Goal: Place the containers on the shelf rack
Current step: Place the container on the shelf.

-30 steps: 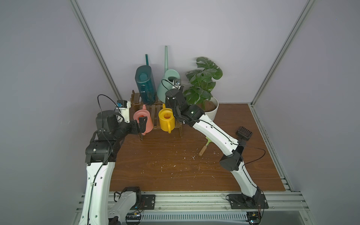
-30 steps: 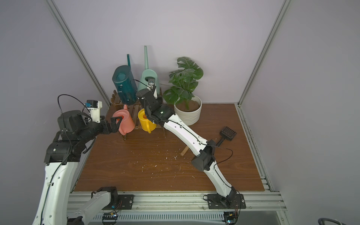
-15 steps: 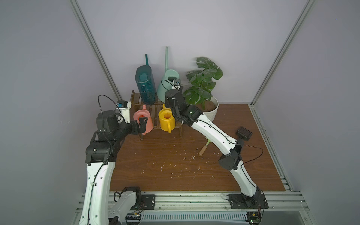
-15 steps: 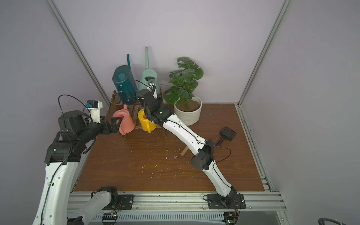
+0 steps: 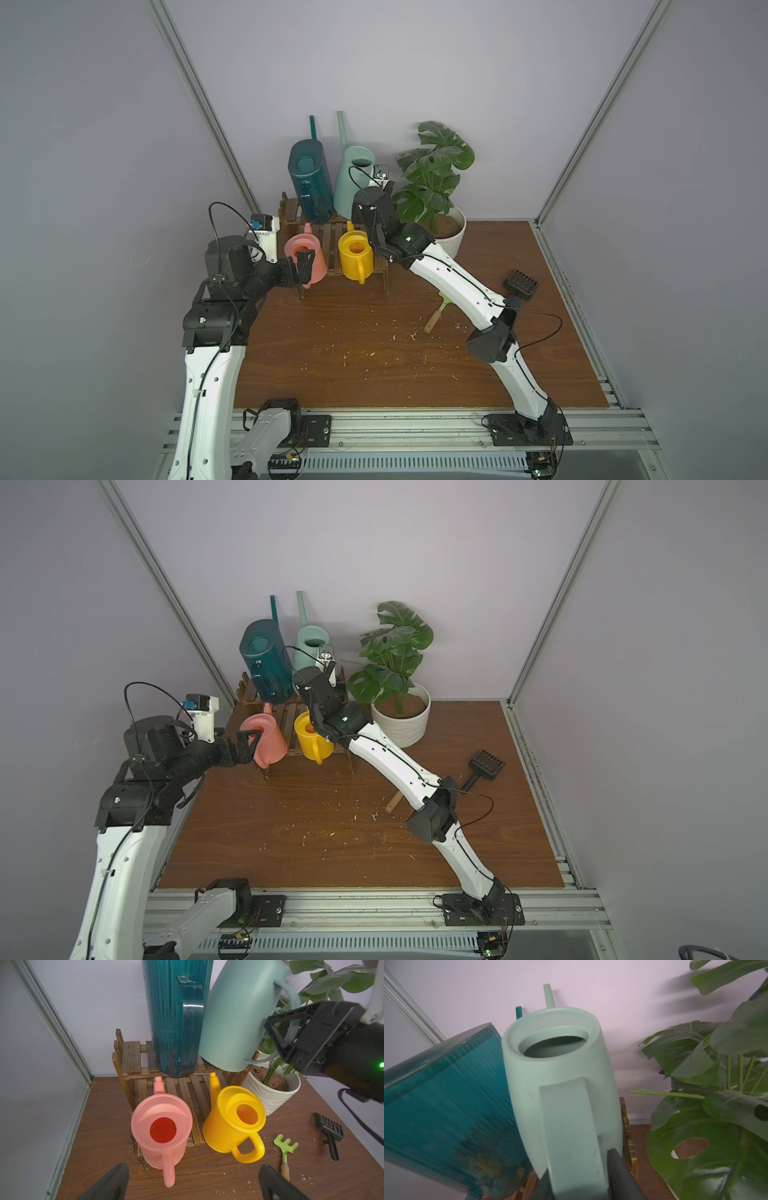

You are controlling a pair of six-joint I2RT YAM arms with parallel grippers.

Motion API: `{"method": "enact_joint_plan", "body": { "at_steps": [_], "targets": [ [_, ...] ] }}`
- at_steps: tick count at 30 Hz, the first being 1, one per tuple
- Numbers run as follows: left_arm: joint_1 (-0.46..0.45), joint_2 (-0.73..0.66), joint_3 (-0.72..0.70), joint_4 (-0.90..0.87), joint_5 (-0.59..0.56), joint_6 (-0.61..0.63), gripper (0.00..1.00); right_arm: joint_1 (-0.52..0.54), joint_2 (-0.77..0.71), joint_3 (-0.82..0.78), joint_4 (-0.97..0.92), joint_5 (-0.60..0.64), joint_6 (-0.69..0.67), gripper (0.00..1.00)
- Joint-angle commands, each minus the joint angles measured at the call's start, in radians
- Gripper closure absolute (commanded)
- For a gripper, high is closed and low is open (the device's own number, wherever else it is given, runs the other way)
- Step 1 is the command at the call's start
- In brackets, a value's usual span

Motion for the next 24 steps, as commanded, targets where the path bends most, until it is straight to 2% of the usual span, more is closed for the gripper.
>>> {"method": "enact_joint_plan", "body": {
  "at_steps": [1,24],
  "targets": [
    [0.012,-0.006,-0.01,0.011,0.017,0.01,0.0,0.001,0.001,0.027,0.019,-0.009,0.003,0.6],
    [0.012,-0.002,-0.01,0.012,0.014,0.01,0.0,0.027,-0.003,0.029,0.043,-0.093,-0.021,0.55]
  ]
}}
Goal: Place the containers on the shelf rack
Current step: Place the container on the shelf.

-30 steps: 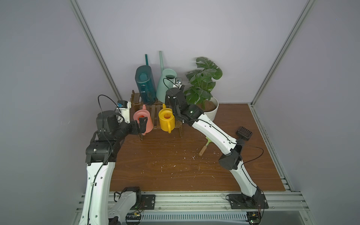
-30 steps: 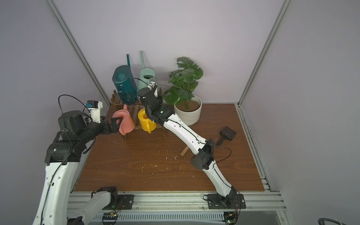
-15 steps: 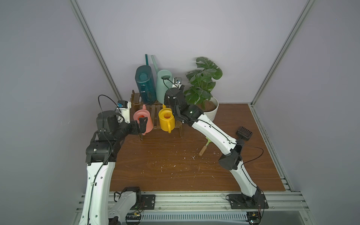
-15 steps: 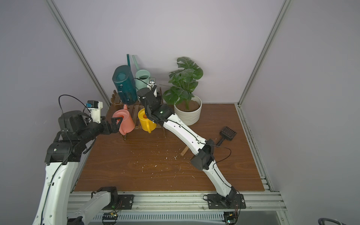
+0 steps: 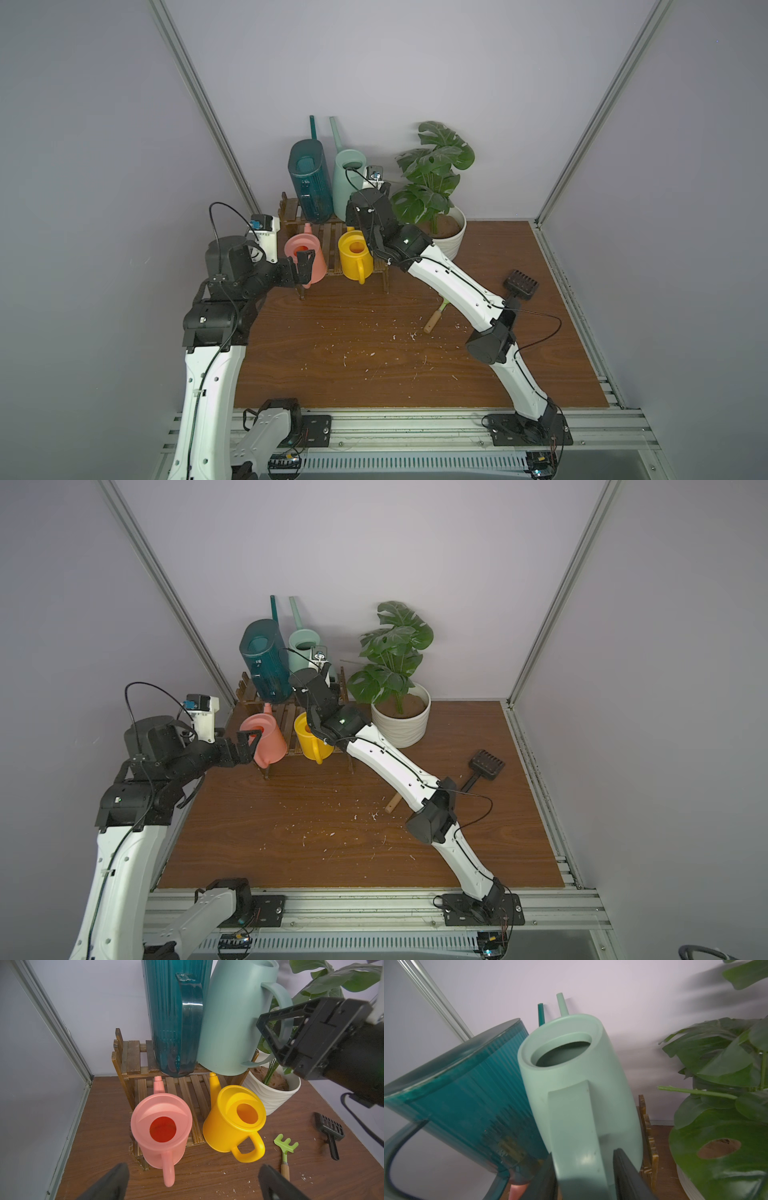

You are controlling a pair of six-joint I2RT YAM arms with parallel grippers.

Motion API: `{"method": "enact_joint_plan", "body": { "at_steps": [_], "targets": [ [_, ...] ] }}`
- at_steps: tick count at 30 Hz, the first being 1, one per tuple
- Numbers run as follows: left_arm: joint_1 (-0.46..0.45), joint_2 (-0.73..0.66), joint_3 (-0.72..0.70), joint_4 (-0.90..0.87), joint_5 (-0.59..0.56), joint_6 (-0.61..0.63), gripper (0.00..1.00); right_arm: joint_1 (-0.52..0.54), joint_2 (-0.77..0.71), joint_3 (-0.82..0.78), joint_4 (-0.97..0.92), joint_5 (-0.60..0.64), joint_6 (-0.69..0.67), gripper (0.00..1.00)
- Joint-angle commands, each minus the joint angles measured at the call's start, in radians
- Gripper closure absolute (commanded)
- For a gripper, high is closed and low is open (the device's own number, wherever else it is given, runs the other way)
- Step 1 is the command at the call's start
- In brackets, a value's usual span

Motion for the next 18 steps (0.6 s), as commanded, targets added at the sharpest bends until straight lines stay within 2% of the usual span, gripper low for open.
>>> {"method": "enact_joint_plan", "body": {
  "at_steps": [1,18],
  "targets": [
    [0.012,-0.002,-0.009,0.011,0.014,0.009,0.0,0.006,-0.002,0.027,0.023,-0.033,-0.006,0.55],
    [0.012,0.001,-0.011,0.011,0.018,0.009,0.0,0.009,0.022,0.03,0.072,-0.113,-0.014,0.55]
  ]
}}
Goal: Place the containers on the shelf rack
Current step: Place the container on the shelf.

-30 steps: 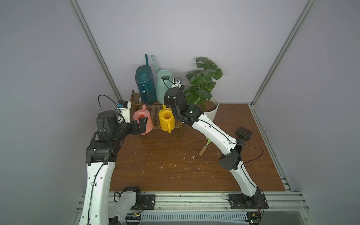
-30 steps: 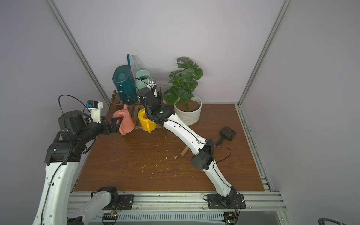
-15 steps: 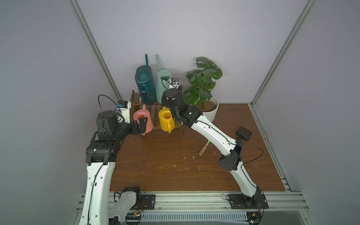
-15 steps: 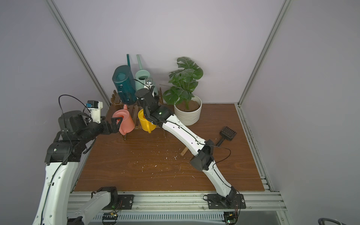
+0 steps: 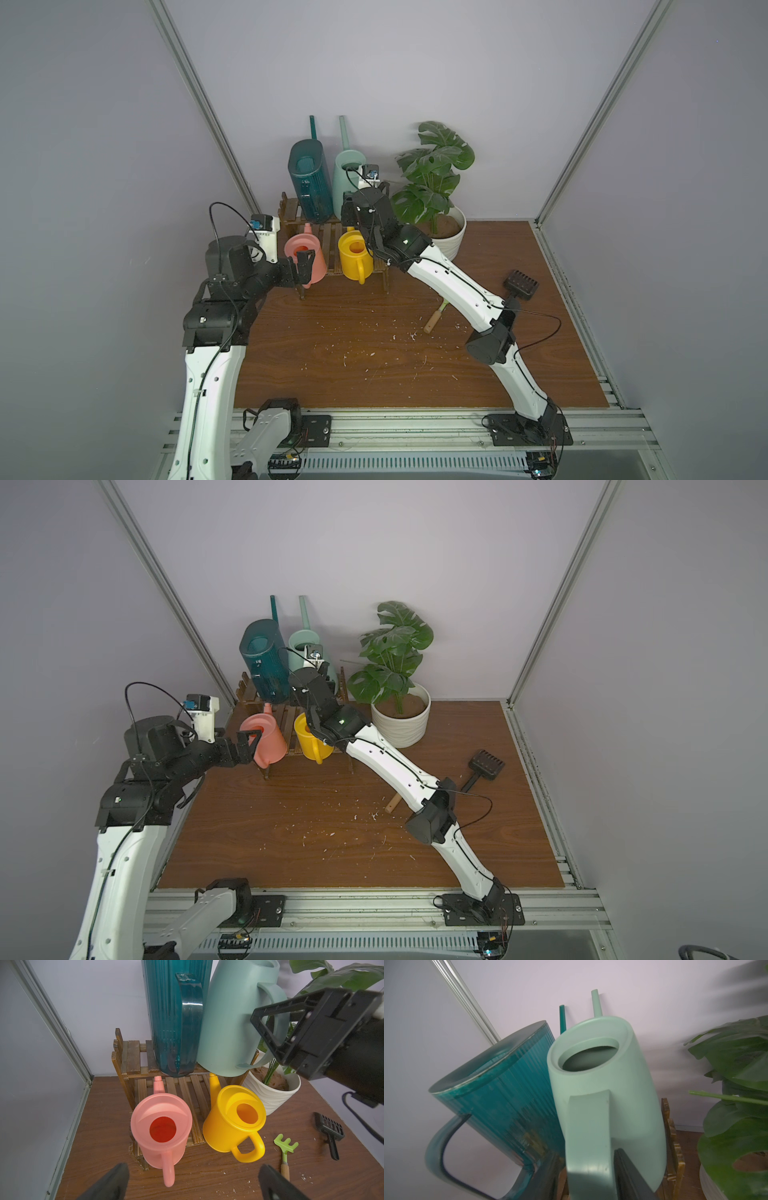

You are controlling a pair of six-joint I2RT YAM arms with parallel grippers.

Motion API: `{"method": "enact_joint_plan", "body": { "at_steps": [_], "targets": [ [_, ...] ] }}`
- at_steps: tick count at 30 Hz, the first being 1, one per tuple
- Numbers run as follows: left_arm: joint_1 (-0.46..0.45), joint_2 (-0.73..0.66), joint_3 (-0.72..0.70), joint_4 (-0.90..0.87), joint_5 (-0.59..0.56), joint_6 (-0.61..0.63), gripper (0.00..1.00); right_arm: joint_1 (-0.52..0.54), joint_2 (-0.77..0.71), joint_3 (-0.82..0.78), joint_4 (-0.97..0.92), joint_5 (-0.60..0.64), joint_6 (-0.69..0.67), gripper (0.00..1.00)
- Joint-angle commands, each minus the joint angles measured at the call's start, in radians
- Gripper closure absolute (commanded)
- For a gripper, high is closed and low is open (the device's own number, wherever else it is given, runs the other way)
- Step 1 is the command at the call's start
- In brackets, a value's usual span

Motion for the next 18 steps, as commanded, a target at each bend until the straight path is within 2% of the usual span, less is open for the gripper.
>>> {"method": "enact_joint_plan", "body": {
  "at_steps": [1,10,18],
  "targets": [
    [0.012,0.002,-0.01,0.012,0.018,0.008,0.0,0.008,0.02,0.028,0.029,-0.028,-0.01,0.55],
    [0.012,0.005,-0.011,0.012,0.02,0.007,0.0,0.008,0.031,0.035,0.05,-0.062,-0.013,0.55],
    [0.012,0.005,-0.008,0.011,0.021,0.007,0.0,0.007,0.02,0.036,0.036,-0.031,-0.018,0.53]
  ]
}}
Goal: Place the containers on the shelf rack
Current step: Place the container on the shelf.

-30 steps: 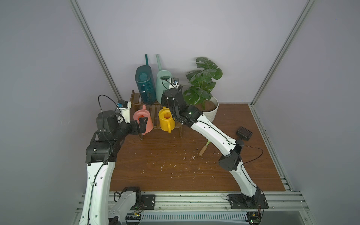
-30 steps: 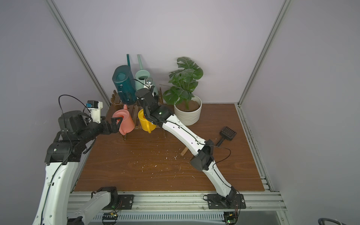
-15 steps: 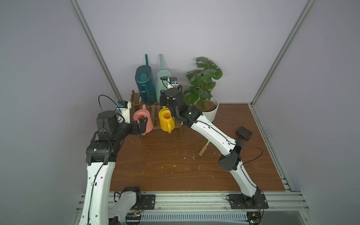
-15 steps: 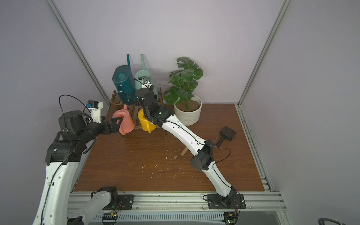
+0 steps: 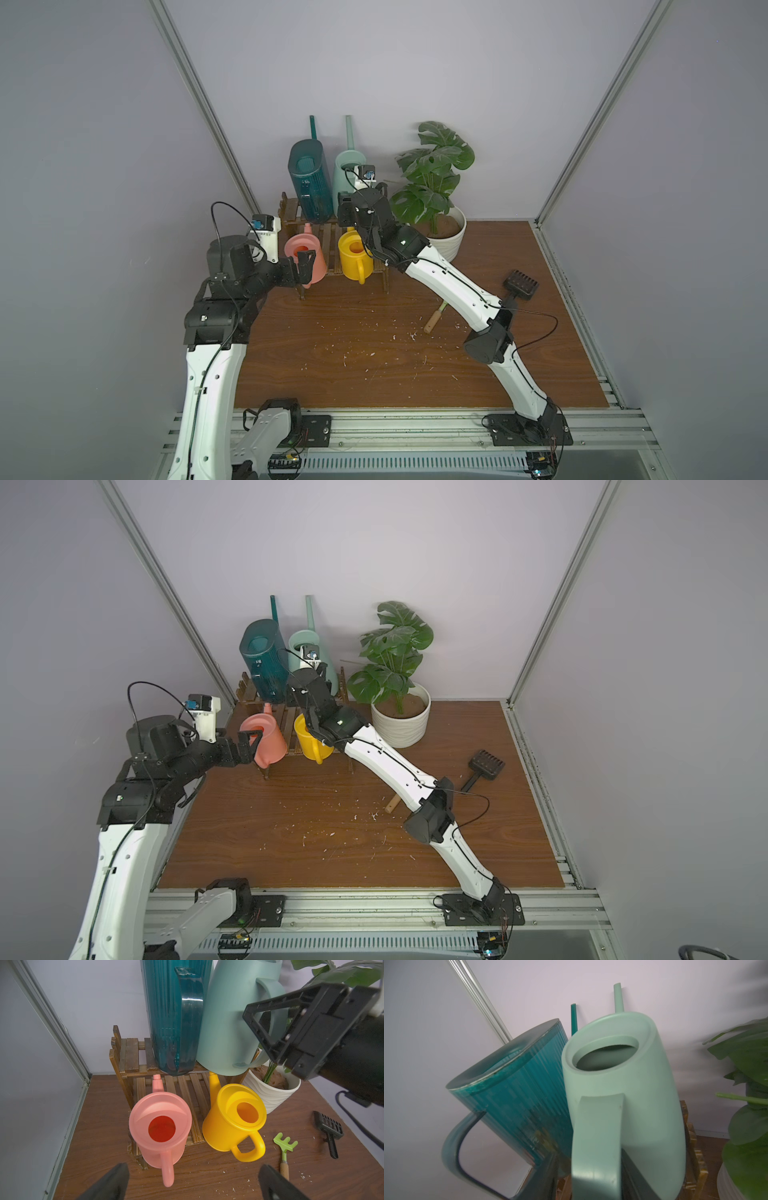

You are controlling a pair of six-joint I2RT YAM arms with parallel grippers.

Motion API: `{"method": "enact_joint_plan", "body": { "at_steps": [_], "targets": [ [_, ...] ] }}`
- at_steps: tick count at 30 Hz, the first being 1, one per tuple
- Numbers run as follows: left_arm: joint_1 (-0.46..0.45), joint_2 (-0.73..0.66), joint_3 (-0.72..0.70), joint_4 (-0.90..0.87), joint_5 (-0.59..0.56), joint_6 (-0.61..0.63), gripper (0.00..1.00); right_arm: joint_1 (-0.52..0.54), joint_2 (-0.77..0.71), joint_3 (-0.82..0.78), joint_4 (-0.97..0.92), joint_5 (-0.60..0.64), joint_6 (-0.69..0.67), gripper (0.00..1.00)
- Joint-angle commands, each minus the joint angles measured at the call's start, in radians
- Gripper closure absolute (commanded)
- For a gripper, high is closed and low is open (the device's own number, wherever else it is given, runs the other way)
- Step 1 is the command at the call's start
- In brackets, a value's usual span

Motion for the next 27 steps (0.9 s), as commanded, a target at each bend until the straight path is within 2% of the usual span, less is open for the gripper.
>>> {"method": "enact_joint_plan", "body": {
  "at_steps": [1,18,27],
  "targets": [
    [0.012,-0.003,-0.005,0.011,0.013,0.008,0.0,0.006,0.001,0.029,-0.006,0.02,-0.015,0.53],
    [0.012,-0.021,-0.02,0.011,0.007,0.014,0.0,0.012,-0.052,0.014,-0.039,0.051,-0.034,0.42],
    [0.012,-0.029,-0.023,0.011,0.001,0.018,0.0,0.036,-0.144,-0.089,0.022,0.105,-0.07,0.35]
  ]
}}
